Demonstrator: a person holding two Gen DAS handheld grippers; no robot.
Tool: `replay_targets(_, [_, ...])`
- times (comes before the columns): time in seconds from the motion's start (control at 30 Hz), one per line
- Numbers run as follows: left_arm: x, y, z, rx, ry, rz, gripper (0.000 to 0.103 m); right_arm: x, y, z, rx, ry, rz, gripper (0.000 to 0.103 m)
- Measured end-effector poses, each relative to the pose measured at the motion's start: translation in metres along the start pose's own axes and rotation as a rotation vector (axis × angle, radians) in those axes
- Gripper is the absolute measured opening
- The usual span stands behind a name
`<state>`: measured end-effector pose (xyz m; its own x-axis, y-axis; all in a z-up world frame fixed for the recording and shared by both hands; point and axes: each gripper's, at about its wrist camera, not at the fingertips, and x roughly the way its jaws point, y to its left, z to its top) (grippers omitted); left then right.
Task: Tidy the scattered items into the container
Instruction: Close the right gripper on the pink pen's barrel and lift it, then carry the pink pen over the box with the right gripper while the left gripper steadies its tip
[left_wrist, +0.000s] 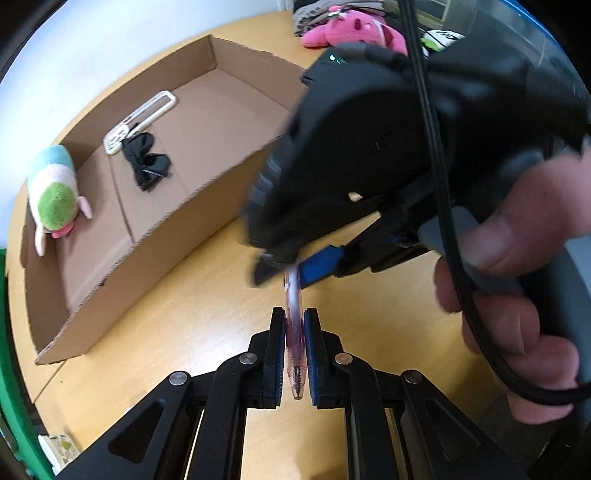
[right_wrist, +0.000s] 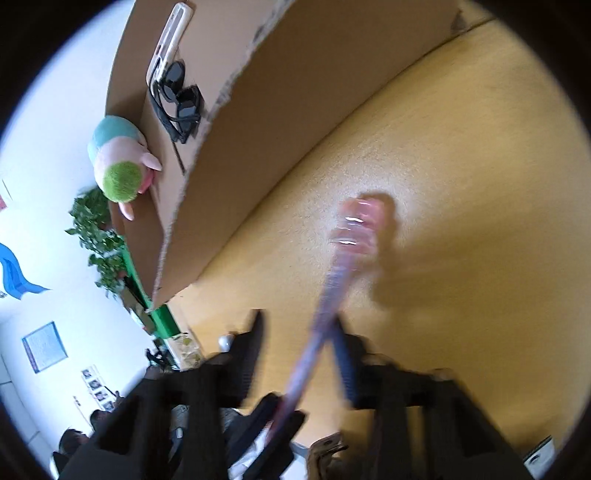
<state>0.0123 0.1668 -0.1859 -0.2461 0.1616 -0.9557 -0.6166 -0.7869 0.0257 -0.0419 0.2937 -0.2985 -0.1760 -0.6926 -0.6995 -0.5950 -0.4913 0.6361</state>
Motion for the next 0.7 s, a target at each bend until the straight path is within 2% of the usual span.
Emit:
replay_targets(0.2, [-0.016, 0.006, 0.003, -0.028, -0.032, -0.007, 0.01, -0.029, 0.03, -0.013, -0.128, -0.101, -0.005, 0.011])
replay_targets(0.4, [-0.044, 0.016, 0.024, -0.075, -0.119, -0.017, 0.01, -0.073, 0.072, -0.028, -0.245, -0.216, -0.006, 0.009])
replay_targets(0.7, [-0.068, 0.057, 0.088, -0.18, -0.239, -0.043, 0.009, -0.121, 0.14, 0.004, -0.425, -0.355, -0.054, 0.009])
